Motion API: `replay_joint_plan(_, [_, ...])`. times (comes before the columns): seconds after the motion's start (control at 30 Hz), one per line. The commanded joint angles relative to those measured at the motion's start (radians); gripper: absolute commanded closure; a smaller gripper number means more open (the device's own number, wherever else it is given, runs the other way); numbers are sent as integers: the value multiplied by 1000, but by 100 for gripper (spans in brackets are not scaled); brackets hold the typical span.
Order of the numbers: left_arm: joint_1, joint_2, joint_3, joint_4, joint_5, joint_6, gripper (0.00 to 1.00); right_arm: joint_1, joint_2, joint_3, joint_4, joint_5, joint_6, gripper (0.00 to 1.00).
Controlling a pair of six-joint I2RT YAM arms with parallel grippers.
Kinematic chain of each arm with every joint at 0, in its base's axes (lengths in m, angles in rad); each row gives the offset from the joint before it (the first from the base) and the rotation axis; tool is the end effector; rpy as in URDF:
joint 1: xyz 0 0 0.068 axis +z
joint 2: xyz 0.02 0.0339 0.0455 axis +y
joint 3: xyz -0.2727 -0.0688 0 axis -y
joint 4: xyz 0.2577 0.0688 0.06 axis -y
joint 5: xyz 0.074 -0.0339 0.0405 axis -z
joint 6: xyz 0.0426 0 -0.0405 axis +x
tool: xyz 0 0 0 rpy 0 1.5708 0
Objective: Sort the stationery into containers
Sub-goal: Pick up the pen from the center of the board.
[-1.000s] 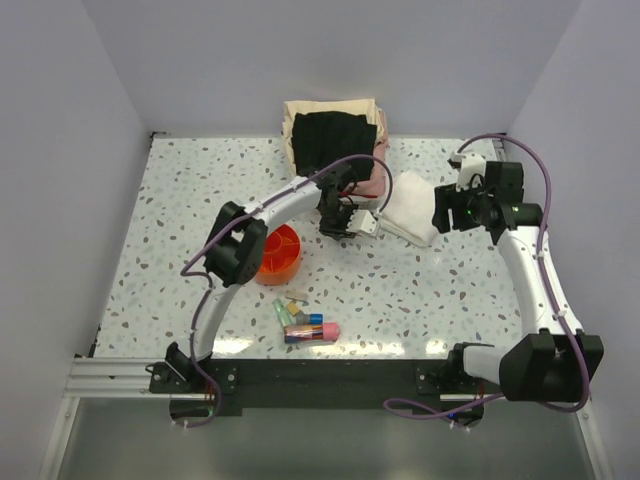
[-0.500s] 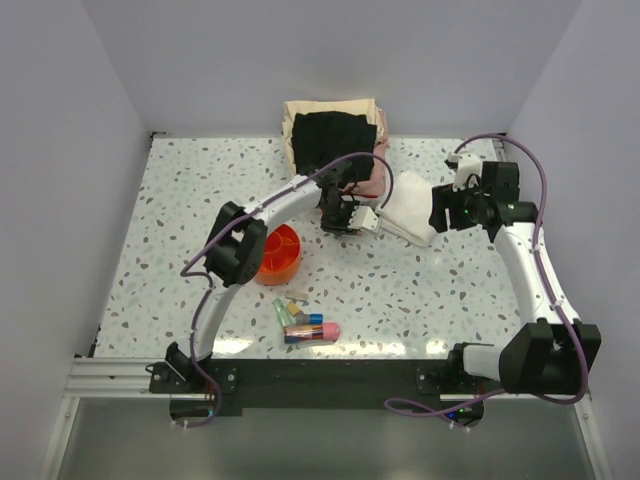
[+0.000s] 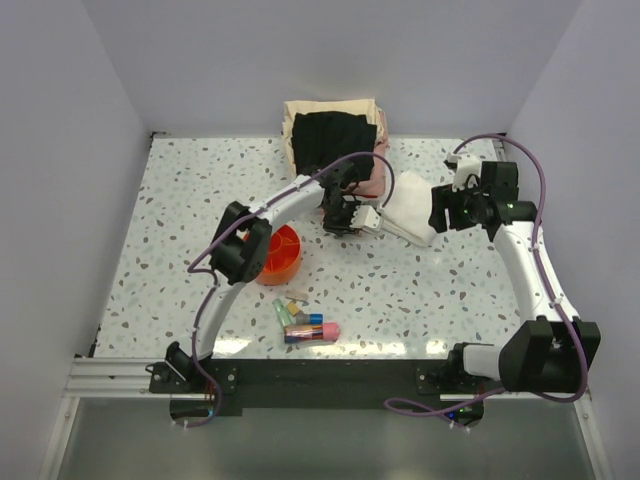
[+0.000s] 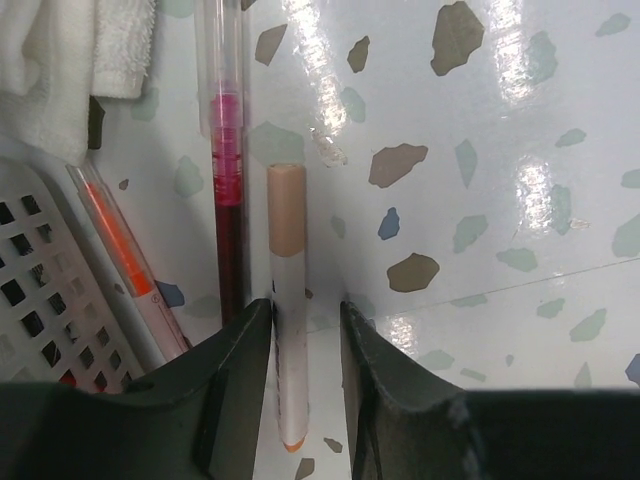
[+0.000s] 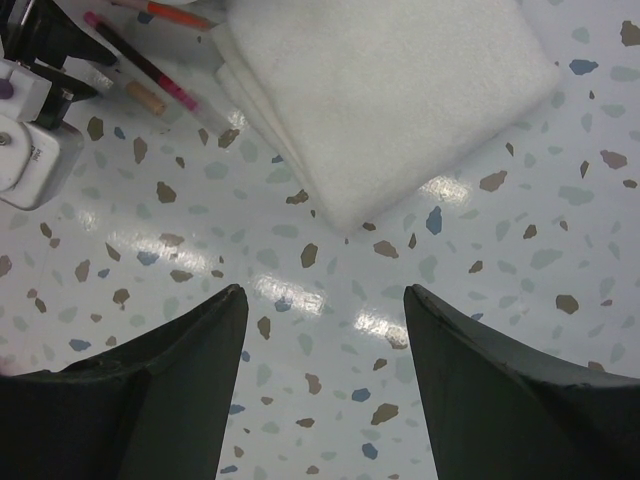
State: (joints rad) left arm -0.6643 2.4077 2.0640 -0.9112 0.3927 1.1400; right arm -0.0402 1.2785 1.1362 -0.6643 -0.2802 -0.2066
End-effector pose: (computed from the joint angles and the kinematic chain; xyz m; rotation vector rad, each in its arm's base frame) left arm 0.3998 -0.3338 0.1580 2.1831 1.6152 -0.4229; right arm 0.2848 0.0003 0.3145 -0.3271 2.3244 0.2121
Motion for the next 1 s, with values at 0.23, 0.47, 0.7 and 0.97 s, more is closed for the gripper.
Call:
replay_joint_plan(0.23, [-14,70,28,-169,84,-66,74,-3,2,4,9,-19,-14,34])
replay_joint_plan(0.47, [-14,47,-66,-88,69,-140,90,-3,-13,11,-12,-19,-14,34])
replay_joint_plan(0.7, [-14,-103,-96,-41,171,-184,100,-3,-36,53,-69,-2,-37,35])
replay_joint_plan(0.97, [25,-522,-362,327,466,-384,100,-3,-33,103,-101,13,-50,35])
